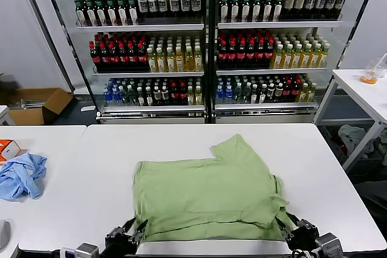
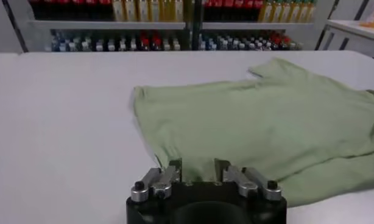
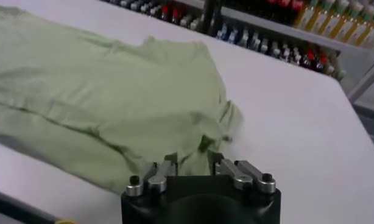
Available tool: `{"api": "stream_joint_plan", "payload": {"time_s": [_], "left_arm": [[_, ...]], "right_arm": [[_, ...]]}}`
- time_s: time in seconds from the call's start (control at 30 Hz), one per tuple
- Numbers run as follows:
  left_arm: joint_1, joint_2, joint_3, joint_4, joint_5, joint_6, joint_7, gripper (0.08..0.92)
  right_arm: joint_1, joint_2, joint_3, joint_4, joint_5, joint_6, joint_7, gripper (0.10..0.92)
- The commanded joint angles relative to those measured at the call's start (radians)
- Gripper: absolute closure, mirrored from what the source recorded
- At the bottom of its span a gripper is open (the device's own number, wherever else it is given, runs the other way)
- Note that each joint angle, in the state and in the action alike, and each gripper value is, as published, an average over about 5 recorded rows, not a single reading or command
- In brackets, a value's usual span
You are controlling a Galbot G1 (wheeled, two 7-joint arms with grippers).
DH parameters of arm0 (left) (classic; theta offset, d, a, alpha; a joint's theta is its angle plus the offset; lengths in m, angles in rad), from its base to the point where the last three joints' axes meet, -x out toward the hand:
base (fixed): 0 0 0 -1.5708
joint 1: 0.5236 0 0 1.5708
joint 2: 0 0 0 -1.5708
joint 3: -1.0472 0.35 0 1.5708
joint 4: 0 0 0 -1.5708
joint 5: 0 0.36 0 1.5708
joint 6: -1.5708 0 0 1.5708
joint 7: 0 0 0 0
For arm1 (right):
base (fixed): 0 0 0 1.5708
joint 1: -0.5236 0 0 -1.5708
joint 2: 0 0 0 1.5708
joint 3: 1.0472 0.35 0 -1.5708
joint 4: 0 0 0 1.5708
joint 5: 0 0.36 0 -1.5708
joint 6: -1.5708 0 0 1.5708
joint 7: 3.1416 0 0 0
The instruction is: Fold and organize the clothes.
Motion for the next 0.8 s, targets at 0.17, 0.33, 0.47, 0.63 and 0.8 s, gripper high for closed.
{"api": "stream_joint_plan", "payload": {"time_s": [0.17,0.33,0.47,0.63,0.8], "left_arm": [[-0.205,0.064,-0.023,0.079,-0.109,-0.025,-0.064,0.384],[-0.363,0.084,0.034,0.221,-0.161,-0.026,-0.114,0.239],[-0.481,0.095,0.087,0.314,-0.162,-0.019,-0.13,0.185],[-0.602,0.098,0.153,0.408,-0.162,-0.003,-0.148,0.177],[-0.695,0.079,0.221,0.518,-0.172,0.007,-0.154,0.177]], "right_arm": [[0.276,-0.01,-0.062,-0.065,0.127,0.005,0.049,0.3],[0.594,0.012,-0.228,-0.231,0.252,-0.061,0.089,0.21],[0.791,0.04,-0.37,-0.383,0.282,-0.068,0.094,0.203],[0.979,0.078,-0.496,-0.513,0.28,-0.069,0.089,0.203],[1.113,0.126,-0.614,-0.656,0.279,-0.069,0.084,0.203]]}}
